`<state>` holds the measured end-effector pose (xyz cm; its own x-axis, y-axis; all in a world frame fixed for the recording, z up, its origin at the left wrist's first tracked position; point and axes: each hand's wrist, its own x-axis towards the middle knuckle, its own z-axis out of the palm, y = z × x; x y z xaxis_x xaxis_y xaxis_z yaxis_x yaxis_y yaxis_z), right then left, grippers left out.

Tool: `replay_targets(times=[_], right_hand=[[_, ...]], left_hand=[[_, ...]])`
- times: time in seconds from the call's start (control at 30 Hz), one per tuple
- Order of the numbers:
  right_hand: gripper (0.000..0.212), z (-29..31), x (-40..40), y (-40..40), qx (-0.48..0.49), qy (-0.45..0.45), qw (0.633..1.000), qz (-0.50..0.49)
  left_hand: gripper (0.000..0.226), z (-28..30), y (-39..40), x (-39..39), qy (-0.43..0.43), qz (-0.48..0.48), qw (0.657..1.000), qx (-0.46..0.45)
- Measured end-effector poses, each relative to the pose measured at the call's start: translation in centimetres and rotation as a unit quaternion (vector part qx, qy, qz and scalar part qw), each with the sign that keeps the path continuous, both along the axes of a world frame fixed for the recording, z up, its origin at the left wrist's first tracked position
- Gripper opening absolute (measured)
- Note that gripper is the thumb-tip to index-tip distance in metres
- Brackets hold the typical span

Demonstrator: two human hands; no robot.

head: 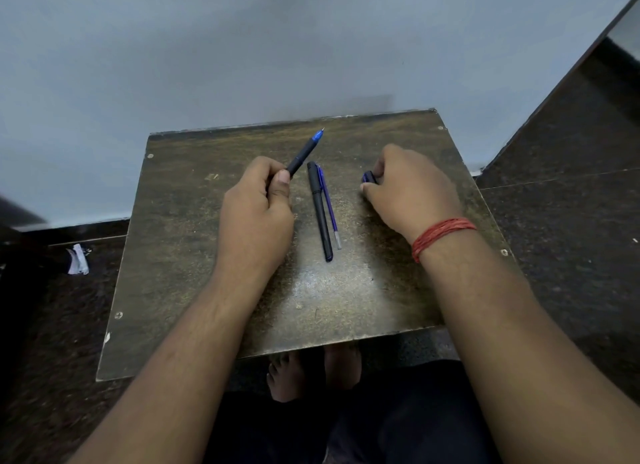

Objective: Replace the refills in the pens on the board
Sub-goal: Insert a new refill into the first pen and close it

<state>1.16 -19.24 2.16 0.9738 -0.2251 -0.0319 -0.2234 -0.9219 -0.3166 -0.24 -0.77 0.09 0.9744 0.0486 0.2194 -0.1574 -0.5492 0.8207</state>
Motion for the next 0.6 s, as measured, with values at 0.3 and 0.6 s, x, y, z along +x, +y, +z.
replay_targets(times=[0.3,0.6], right_hand=[[0.011,-0.6,0.5,1.6,0.229,-0.081,0.970,-0.015],[0.007,-0.7,0.7,2.0,0.643,-0.211,0.727,-0.114]], left_hand=[[0.017,0.1,-0.1,0.0,0.011,-0.013,1.000,0.001],[0.016,0.3,-0.4,-0.2,0.018,-0.034,0.999,0.012]])
